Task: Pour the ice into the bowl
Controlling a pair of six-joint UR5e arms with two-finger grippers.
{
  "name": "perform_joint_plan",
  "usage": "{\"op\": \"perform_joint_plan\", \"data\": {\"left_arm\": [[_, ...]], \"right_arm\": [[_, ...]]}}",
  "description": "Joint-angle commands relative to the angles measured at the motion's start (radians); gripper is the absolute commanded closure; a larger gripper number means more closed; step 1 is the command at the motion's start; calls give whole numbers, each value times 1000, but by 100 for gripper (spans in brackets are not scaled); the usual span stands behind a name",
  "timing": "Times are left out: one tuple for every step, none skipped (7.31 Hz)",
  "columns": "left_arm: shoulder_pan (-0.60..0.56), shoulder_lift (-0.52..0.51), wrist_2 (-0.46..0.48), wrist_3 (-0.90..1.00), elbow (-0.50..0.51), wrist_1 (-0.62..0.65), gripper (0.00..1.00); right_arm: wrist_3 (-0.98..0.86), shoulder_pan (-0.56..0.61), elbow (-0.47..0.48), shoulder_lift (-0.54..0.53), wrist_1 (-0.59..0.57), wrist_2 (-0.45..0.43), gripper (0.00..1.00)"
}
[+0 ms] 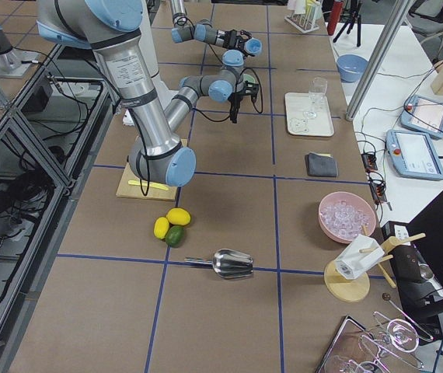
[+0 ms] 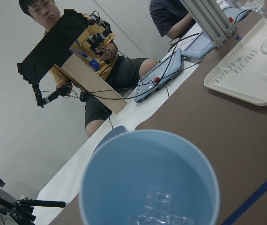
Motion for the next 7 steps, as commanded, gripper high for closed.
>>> {"op": "perform_joint_plan", "data": {"left_arm": [[35,-39,103,106,10,97,100],[39,-44,129,220,12,109,100],[39,-47,175,322,34,109,100],[39,-55,205,408,51,109,100],[39,-59,208,442,59,109,100],[40,-62,238,512,71,110,100],[40,-63,246,581,71,110,100]], "right_arm": [[2,0,0,0,0,0,0],[2,0,-2,0,0,0,0],[2,0,-2,0,0,0,0],[6,0,1,3,1,0,0],[9,0,8,3,1,0,0],[11,2,8,6,1,2,0],[12,2,15,9,0,2,0]]}}
